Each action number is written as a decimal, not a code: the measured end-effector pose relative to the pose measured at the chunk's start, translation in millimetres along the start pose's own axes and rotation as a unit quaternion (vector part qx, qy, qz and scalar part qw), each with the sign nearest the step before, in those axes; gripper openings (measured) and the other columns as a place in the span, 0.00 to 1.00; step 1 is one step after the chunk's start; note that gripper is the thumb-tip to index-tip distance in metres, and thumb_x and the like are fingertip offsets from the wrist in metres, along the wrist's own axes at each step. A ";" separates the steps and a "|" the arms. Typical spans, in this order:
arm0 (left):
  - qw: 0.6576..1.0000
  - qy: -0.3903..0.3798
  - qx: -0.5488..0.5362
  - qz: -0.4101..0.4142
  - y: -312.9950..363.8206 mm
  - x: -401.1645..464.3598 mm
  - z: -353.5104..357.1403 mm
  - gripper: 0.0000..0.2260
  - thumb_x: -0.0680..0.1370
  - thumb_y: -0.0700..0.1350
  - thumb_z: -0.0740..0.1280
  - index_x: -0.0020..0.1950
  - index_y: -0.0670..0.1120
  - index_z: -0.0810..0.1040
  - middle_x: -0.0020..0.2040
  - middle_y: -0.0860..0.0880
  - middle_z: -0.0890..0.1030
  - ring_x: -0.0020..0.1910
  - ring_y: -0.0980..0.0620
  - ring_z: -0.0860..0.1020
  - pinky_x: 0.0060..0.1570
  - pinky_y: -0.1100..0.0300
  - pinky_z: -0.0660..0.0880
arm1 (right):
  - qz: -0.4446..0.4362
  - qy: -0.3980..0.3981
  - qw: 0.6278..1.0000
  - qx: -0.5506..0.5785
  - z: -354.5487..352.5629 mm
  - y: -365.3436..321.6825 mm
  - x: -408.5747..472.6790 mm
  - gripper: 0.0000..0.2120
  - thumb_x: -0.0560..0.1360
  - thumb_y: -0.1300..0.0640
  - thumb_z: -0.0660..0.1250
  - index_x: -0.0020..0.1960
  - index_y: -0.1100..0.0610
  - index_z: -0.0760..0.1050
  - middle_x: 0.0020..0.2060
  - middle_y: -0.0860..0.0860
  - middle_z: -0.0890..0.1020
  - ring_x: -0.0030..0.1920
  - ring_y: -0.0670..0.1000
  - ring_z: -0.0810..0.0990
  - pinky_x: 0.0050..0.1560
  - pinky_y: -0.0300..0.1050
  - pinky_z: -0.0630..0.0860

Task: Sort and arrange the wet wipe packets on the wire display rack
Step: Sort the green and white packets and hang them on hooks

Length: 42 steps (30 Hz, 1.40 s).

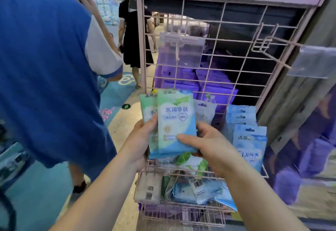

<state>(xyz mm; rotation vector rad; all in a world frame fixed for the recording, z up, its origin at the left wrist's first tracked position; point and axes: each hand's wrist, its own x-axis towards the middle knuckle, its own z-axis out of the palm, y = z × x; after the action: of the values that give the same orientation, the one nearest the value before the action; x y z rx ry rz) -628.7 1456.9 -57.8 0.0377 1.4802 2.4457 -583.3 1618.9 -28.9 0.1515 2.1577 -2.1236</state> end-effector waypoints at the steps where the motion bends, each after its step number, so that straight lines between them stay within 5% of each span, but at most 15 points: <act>1: 1.000 0.003 0.016 -0.001 -0.1 0.2 -0.6 0.21 0.73 0.55 0.66 0.63 0.46 0.77 0.54 0.42 0.84 0.50 0.42 0.83 0.43 0.47 0.81 | -0.009 0.007 0.999 -0.039 -2.0 0.5 0.2 0.13 0.71 0.57 0.73 0.55 0.53 0.78 0.48 0.50 0.85 0.43 0.46 0.84 0.46 0.45 0.80; 4: 0.998 0.008 0.056 -0.010 -2.3 -1.1 -1.1 0.24 0.72 0.56 0.69 0.64 0.47 0.74 0.55 0.44 0.84 0.52 0.42 0.83 0.51 0.43 0.79 | -0.025 0.039 0.995 -0.093 -1.3 2.3 3.4 0.17 0.69 0.45 0.73 0.56 0.47 0.76 0.50 0.46 0.85 0.48 0.47 0.84 0.53 0.51 0.80; 8: 0.991 0.018 0.133 -0.006 -5.0 -1.9 -1.9 0.29 0.71 0.66 0.66 0.65 0.50 0.71 0.57 0.47 0.83 0.53 0.46 0.83 0.54 0.45 0.78 | 0.004 -0.060 0.996 0.069 11.0 8.6 8.5 0.19 0.73 0.54 0.70 0.62 0.51 0.71 0.54 0.50 0.84 0.53 0.52 0.84 0.57 0.53 0.79; 12: 0.985 -0.026 0.169 -0.015 -1.9 -10.1 -11.0 0.47 0.56 0.78 0.65 0.68 0.52 0.69 0.62 0.49 0.80 0.58 0.47 0.81 0.60 0.44 0.74 | -0.022 -0.080 0.993 0.084 22.1 9.6 9.5 0.28 0.64 0.50 0.74 0.62 0.49 0.70 0.53 0.50 0.84 0.52 0.52 0.84 0.55 0.53 0.79; 17: 0.990 -0.107 0.090 -0.008 4.4 -14.2 -23.5 0.47 0.55 0.57 0.82 0.69 0.46 0.68 0.63 0.41 0.79 0.61 0.39 0.78 0.62 0.39 0.72 | -0.049 -0.091 0.995 0.013 29.7 5.2 14.9 0.31 0.66 0.43 0.74 0.65 0.48 0.69 0.56 0.50 0.83 0.54 0.52 0.83 0.59 0.56 0.78; 20: 0.991 -0.114 0.068 0.008 9.5 -13.4 -26.7 0.34 0.61 0.45 0.79 0.66 0.46 0.73 0.62 0.38 0.79 0.61 0.35 0.76 0.63 0.37 0.70 | -0.040 -0.095 0.995 0.001 34.0 3.3 15.2 0.32 0.67 0.34 0.65 0.67 0.45 0.67 0.56 0.45 0.82 0.54 0.46 0.83 0.58 0.49 0.78; 23: 0.994 -0.090 0.063 0.022 15.3 -10.5 -30.7 0.34 0.61 0.44 0.75 0.66 0.42 0.72 0.61 0.36 0.78 0.56 0.35 0.79 0.57 0.37 0.74 | -0.008 -0.083 0.995 0.048 28.7 0.3 19.6 0.25 0.75 0.34 0.53 0.64 0.46 0.74 0.56 0.45 0.83 0.58 0.46 0.81 0.60 0.45 0.76; 26: 0.995 -0.079 0.048 0.040 26.5 -6.0 -36.2 0.34 0.57 0.45 0.76 0.63 0.42 0.74 0.54 0.41 0.83 0.45 0.44 0.84 0.41 0.50 0.81 | -0.024 -0.002 0.983 -0.184 14.4 5.1 30.2 0.21 0.78 0.41 0.56 0.67 0.46 0.71 0.65 0.47 0.76 0.66 0.49 0.73 0.66 0.45 0.67; 28: 0.993 -0.091 0.053 0.047 33.3 -3.1 -35.7 0.40 0.51 0.47 0.81 0.62 0.42 0.74 0.52 0.42 0.84 0.44 0.45 0.84 0.38 0.52 0.81 | -0.028 0.037 0.904 -0.425 10.1 13.0 34.7 0.16 0.79 0.52 0.60 0.65 0.46 0.73 0.62 0.50 0.79 0.61 0.53 0.77 0.58 0.43 0.73; 30: 0.991 -0.108 0.068 0.050 36.3 1.3 -32.9 0.45 0.50 0.50 0.82 0.64 0.41 0.73 0.56 0.39 0.82 0.46 0.43 0.84 0.42 0.50 0.81 | -0.030 -0.007 0.832 -0.554 16.8 22.2 36.5 0.17 0.76 0.54 0.63 0.64 0.46 0.72 0.60 0.52 0.79 0.59 0.57 0.76 0.56 0.49 0.76; 37: 0.990 -0.119 0.070 0.033 38.4 4.3 -33.5 0.44 0.47 0.51 0.82 0.62 0.43 0.75 0.51 0.43 0.85 0.43 0.45 0.84 0.38 0.51 0.81 | -0.069 -0.082 0.713 -0.693 32.6 23.7 40.8 0.18 0.72 0.53 0.65 0.61 0.50 0.71 0.57 0.54 0.75 0.60 0.59 0.73 0.56 0.50 0.72; 39: 0.990 -0.125 0.058 0.033 37.9 1.3 -35.8 0.40 0.45 0.51 0.83 0.56 0.45 0.79 0.49 0.44 0.85 0.41 0.46 0.85 0.37 0.52 0.82 | -0.064 -0.077 0.712 -0.695 26.9 18.3 40.3 0.19 0.71 0.54 0.68 0.61 0.47 0.74 0.58 0.52 0.76 0.59 0.57 0.76 0.55 0.49 0.75; 42: 0.988 -0.144 0.046 0.038 38.2 -2.7 -41.0 0.35 0.46 0.51 0.83 0.52 0.46 0.81 0.47 0.43 0.85 0.41 0.46 0.85 0.37 0.52 0.82 | -0.075 -0.003 0.786 -0.614 4.3 10.7 31.9 0.16 0.70 0.54 0.72 0.58 0.47 0.78 0.55 0.49 0.78 0.53 0.54 0.79 0.52 0.44 0.75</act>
<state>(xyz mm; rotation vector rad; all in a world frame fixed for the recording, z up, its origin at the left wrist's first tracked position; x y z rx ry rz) -641.5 1404.2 -43.6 0.4554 1.4821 2.3073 -613.2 1614.6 -44.3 -0.1546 3.0683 -0.3636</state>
